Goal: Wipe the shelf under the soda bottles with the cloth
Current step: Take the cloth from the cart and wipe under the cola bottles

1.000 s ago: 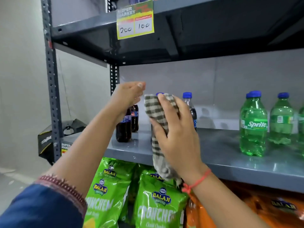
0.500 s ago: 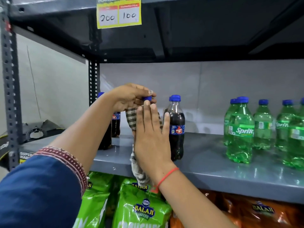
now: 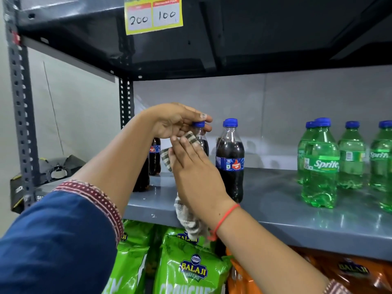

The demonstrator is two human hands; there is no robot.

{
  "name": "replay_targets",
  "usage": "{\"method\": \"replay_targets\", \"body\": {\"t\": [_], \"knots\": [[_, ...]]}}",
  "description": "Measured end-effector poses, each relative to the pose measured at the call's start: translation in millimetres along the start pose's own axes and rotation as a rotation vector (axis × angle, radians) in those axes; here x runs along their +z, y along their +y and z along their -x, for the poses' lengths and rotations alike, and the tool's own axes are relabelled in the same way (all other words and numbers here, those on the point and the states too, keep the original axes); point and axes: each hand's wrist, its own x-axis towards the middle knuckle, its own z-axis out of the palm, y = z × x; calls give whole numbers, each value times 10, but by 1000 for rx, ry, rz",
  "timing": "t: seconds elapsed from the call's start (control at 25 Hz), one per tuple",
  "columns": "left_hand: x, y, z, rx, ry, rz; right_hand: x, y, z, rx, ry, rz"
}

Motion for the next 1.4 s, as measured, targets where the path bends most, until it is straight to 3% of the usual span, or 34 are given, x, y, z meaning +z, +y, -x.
{"method": "replay_targets", "body": {"t": [0.12,0.24,0.32,0.44,0.52,0.76,0.84,1.0,1.04,1.12,1.28,1.4], "knots": [[-34,-42,-6,2,25,23,-119,62,20,-113,-52,60],[-80,-92,-18,0,57,52,-217,185,8,-377,-232,5],[-78,-93,-32,-3,56,34,-254,241,-96,-491,-267,92],[-72,-90,-36,-7,54,25,-186,205,-236,-600,-482,199],[-71,-100,-32,-9,61,42,-177,177,-313,-639,-595,265],[-77,-103,-12,-15,57,78,-233,121,-404,-623,-671,365],[-73,-106,-14,-12,55,79,-255,201,-378,-631,-528,346],[-66,-117,-23,-5,57,88,-217,320,-261,-685,-9,179],[-65,-118,-26,-5,61,90,-200,320,-226,-705,19,170],[-63,-120,-30,-6,68,89,-142,336,-191,-743,0,113],[-69,-119,-22,-3,63,86,-39,348,-191,-713,-282,201],[-67,-126,-19,-4,64,88,-77,427,-243,-769,-244,242]]}}
